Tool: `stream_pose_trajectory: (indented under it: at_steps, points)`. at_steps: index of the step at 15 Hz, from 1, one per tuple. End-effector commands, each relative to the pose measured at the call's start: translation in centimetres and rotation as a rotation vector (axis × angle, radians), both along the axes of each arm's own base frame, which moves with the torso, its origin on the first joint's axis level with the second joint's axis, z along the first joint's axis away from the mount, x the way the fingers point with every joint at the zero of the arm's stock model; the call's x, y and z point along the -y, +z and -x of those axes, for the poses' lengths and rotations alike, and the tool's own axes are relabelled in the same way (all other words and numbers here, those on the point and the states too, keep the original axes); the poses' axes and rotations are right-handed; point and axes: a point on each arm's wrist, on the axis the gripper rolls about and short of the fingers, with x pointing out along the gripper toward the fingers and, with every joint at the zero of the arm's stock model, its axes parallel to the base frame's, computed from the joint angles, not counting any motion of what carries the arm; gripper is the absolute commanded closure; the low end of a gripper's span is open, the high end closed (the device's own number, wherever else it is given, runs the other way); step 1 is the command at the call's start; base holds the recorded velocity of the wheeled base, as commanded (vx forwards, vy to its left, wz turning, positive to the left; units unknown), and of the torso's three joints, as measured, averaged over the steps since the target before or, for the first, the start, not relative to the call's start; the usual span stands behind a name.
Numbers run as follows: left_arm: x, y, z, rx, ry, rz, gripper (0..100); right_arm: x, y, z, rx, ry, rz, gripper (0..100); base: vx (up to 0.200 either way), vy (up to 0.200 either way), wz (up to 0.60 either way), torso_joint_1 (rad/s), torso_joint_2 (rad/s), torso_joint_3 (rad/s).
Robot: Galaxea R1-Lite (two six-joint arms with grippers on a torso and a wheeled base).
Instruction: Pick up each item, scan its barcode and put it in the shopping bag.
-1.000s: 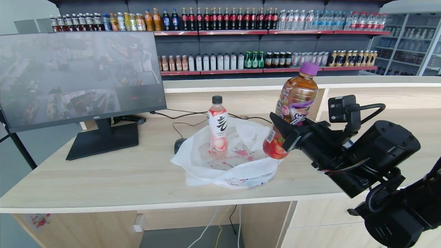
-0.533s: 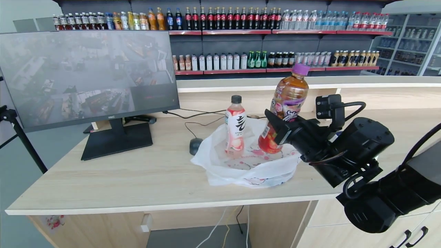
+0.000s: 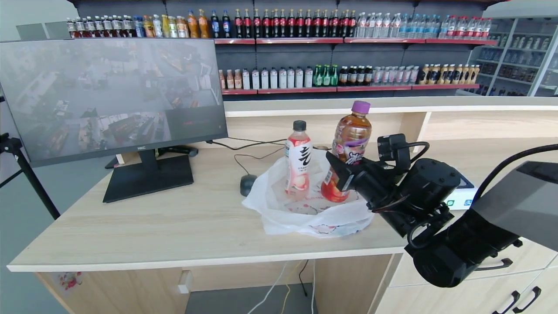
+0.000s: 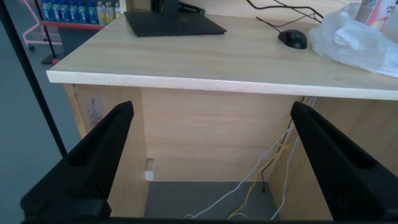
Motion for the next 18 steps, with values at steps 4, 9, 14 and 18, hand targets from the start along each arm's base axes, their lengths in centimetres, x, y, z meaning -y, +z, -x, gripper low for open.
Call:
stream_pose_trajectory:
  at_steps: [4,9,14,18]
  points:
    - [0.0,0.0,0.0,0.0,0.0,0.001,0,0.1,-2.3,-1.6,-0.037,-0.006,0.027,100,0.0,0.0,0.0,0.0,0.0,0.0]
    - [0.0,0.0,0.0,0.0,0.002,0.002,0,0.2,-4.4,-2.2,-0.081,-0.009,0.068,100,0.0,0.0,0.0,0.0,0.0,0.0]
    - [0.0,0.0,0.0,0.0,0.0,0.002,0,0.4,-5.3,-1.9,-0.105,-0.003,0.1,100,0.0,0.0,0.0,0.0,0.0,0.0]
    - [0.0,0.0,0.0,0.0,0.0,0.001,0,0.4,-5.3,-1.9,-0.105,0.002,0.1,100,0.0,0.0,0.0,0.0,0.0,0.0]
